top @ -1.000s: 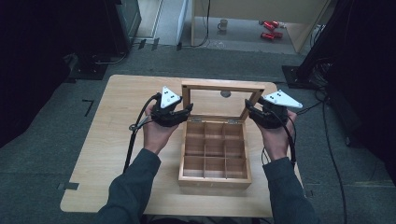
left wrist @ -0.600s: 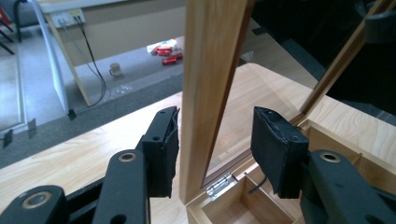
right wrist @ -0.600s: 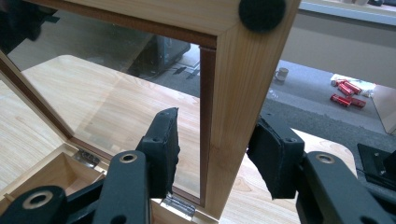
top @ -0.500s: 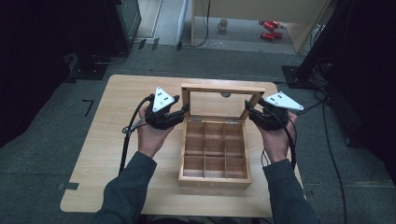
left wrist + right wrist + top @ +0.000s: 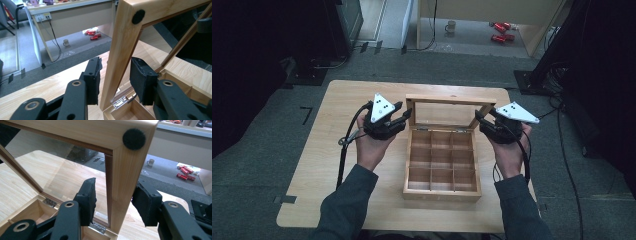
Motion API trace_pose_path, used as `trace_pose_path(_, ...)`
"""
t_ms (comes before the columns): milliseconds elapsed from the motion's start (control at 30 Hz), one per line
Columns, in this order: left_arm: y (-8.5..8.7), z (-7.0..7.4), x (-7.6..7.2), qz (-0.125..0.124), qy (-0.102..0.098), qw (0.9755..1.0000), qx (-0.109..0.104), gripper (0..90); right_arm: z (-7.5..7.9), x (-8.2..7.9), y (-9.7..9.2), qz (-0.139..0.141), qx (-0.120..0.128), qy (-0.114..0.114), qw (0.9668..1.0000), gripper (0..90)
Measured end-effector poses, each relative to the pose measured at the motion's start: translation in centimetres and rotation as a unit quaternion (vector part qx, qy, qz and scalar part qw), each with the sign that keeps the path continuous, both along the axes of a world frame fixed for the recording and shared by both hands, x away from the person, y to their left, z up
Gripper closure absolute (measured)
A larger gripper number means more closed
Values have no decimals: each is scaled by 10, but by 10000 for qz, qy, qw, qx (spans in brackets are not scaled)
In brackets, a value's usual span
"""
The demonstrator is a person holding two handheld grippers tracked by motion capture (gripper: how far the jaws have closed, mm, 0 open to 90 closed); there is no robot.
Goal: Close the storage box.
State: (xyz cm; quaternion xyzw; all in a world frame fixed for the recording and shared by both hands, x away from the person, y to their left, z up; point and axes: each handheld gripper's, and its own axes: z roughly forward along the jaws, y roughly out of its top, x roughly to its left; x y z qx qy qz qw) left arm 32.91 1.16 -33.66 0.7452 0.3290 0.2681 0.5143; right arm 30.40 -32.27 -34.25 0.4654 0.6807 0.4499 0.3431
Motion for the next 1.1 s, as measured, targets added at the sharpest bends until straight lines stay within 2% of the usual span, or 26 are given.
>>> trace_pose_path(433,1,-2,-7,-58,4,10000,-50,630,0,-13,-4,32,68,-36,10000,549)
trace_pose_path(667,3,-3,-12,-114,-6,9999,-27,633,-3,-30,-13,47,-52,-110,9999,568)
trace_pose_path(933,4,-5,-18,-134,-22,9999,-32,643,0,-34,-16,36,-30,-127,9999,605)
trace_pose_path(1100,5,-6,-21,-139,-27,9999,-16,642,2,-40,-13,33,-91,-232,9997,615)
